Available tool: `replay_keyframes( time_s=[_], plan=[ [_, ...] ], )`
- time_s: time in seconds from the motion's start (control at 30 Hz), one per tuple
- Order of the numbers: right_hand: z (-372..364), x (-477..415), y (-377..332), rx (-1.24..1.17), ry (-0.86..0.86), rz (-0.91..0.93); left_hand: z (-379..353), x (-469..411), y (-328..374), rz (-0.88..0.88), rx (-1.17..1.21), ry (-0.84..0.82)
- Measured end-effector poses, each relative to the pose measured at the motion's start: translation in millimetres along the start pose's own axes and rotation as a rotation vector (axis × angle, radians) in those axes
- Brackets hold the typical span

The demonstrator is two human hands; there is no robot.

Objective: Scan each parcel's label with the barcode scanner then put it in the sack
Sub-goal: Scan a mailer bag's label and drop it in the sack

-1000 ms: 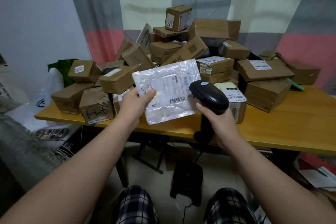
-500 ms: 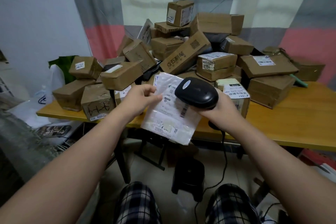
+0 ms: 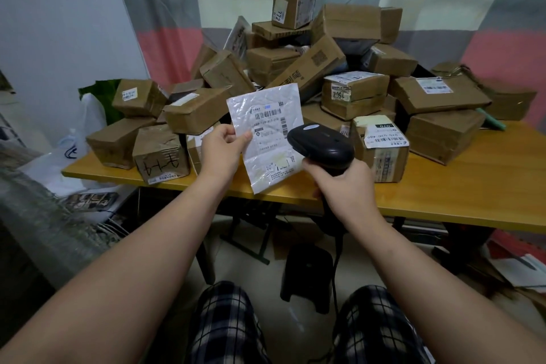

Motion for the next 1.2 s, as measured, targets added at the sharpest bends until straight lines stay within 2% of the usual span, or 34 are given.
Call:
replay_keyframes(
  time_s=[0.43,0.63,0.8,0.97,1.2],
  plan=[
    [5,0,-8,-0.012,-0.04,-0.006,-6,-1,3,-0.027,-0.051,-0.008],
    [-2,7,-14,-0.121,-0.116,0.029,0,12,14,-0.097,-0.001,0.003],
    [-35,12,-26,-0.245,-0.283,0.086,45,42,21,-0.169,0.079,0.11],
    [-111,24,-30,-0.294,-0.481,0.086,128,74,-10,-0.07,0.173,0.282],
    [-263,85,-38,-0.299,-0.824,0.07,280,140,-75,0.067,-0.109,0.678]
  ],
)
Point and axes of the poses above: each hand's wrist, its own x-axis away from the middle knuckle, its own z-axis out of the back of the hand, y = z × x, the point moved 7 cm from there along -x, towards the middle knuckle, and after that the axes turned 5 degrees about -x, right-handed, at the moved point
